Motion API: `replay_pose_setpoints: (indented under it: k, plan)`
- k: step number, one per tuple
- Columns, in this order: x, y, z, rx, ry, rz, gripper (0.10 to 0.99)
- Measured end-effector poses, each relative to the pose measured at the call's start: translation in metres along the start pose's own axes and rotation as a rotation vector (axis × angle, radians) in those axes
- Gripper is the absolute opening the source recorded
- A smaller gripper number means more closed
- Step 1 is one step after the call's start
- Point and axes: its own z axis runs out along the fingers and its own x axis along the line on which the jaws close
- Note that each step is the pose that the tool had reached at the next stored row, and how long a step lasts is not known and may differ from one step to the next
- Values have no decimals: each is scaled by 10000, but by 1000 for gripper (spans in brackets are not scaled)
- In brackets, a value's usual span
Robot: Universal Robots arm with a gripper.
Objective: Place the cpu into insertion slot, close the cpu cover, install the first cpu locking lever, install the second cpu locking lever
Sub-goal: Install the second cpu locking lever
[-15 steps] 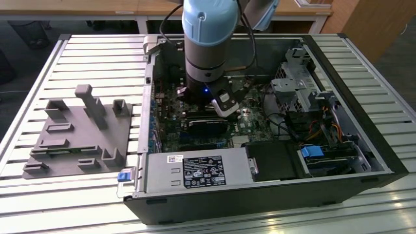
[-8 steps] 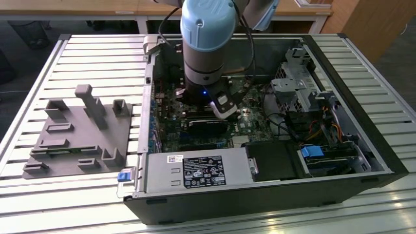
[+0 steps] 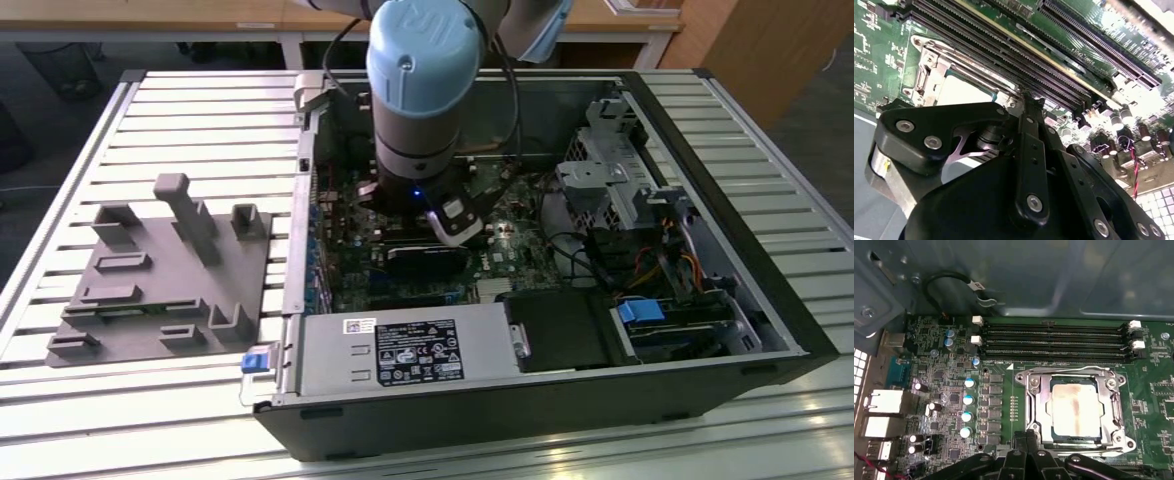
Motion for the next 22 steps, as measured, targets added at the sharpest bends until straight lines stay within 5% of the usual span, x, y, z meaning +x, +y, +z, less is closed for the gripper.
replay_pose_setpoints:
  k: [7, 22]
  plan:
    - [6, -4, 13, -74, -3, 2, 106]
    - [2, 61, -182, -73, -1, 2, 106]
